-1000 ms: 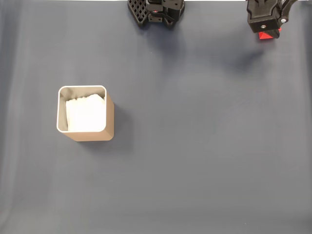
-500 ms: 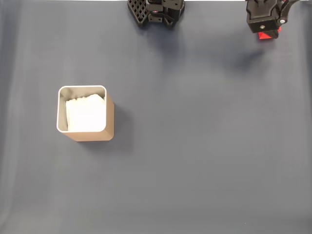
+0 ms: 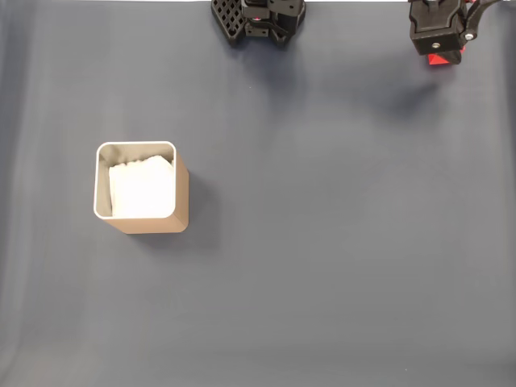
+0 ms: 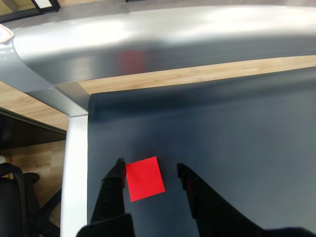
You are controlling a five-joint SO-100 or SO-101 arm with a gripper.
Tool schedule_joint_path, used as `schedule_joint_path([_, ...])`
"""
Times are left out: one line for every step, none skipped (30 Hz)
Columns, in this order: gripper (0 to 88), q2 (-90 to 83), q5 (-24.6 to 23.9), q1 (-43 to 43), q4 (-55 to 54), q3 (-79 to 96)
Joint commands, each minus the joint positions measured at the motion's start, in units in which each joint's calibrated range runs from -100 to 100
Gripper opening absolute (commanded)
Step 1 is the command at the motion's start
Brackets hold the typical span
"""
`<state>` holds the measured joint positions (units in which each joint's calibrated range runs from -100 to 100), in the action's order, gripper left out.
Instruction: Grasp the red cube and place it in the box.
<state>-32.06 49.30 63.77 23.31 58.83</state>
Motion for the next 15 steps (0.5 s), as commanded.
schedule_joint_path([23.8,0.3,0.3,0.4,0.9,-3.1])
schedule_joint_path([23.5,0.4,0.3,0.4,0.9,-3.2])
schedule_joint_path([23.4,0.5,0.3,0.4,0.9,-3.2])
schedule_joint_path([23.6,0.5,0.3,0.4,0.9,-3.2])
schedule_joint_path([24.0,0.5,0.2,0.4,0.9,-3.2])
schedule_joint_path([24.3,0.6,0.1,0.4,0.9,-3.2])
schedule_joint_path([24.3,0.6,0.1,0.4,0.9,-3.2])
schedule_joint_path([23.9,0.6,0.1,0.4,0.9,-3.2])
schedule_joint_path([23.3,0.6,0.2,0.4,0.9,-3.2])
schedule_joint_path([23.2,0.6,0.2,0.4,0.9,-3.2])
schedule_joint_path([22.9,0.6,0.2,0.4,1.1,-3.3])
schedule_joint_path([22.6,0.6,0.2,0.4,1.2,-3.4])
schedule_joint_path([22.3,0.6,0.2,0.4,1.2,-3.4])
schedule_joint_path([21.9,0.6,0.2,0.4,1.3,-3.5])
schedule_joint_path([21.7,0.6,0.2,0.4,1.3,-3.5])
